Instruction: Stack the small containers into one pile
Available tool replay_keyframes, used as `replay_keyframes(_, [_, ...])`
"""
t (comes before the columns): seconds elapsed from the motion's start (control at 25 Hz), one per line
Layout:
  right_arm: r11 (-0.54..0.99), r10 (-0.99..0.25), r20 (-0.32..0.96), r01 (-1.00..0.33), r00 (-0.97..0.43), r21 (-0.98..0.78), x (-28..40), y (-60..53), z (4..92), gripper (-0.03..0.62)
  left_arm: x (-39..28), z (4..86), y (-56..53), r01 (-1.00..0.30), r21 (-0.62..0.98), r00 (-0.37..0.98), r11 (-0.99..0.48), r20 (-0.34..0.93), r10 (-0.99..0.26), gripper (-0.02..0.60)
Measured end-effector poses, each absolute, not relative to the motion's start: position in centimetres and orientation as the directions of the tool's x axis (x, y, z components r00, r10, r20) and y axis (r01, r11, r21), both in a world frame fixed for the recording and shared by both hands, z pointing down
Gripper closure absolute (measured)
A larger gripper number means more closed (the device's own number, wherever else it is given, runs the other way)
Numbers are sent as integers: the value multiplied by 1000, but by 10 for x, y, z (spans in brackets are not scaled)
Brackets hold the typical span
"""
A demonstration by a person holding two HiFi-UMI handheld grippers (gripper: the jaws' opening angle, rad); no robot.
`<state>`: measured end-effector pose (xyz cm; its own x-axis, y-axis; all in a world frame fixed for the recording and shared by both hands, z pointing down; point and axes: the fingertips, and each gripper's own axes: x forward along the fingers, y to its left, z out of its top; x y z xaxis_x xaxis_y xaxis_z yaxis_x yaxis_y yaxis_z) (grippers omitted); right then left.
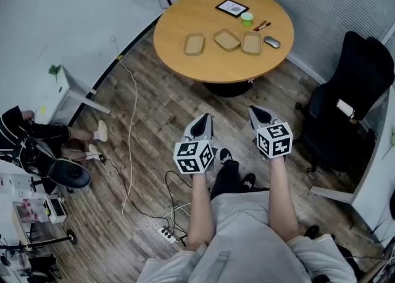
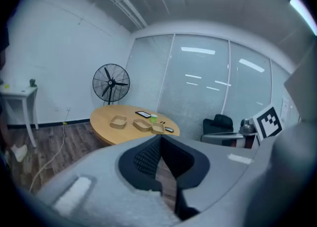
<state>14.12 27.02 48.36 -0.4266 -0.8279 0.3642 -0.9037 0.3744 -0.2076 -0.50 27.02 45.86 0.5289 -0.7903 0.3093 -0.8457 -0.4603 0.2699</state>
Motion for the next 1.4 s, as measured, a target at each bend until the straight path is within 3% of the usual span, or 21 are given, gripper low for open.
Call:
replay_keyframes(0.44, [370, -855, 305, -906, -419, -206, 154, 288, 481, 606, -21, 456, 283, -876, 230, 478, -424, 293, -828, 578])
replay_keyframes(0.68, [359, -855, 269, -880, -444, -310, 172, 281, 481, 606, -14, 466, 269, -866, 240, 494, -438, 283, -822, 578])
replay_keyframes(0.92, [332, -852, 175, -767, -494, -550, 197, 254, 491, 597, 26, 477, 239, -806, 292, 584, -515, 246, -774, 578])
replay_keyframes(1.4, [357, -790, 263, -764, -554, -537, 225, 151, 527, 597, 70, 522, 134, -778, 339, 624, -529, 319, -713, 578])
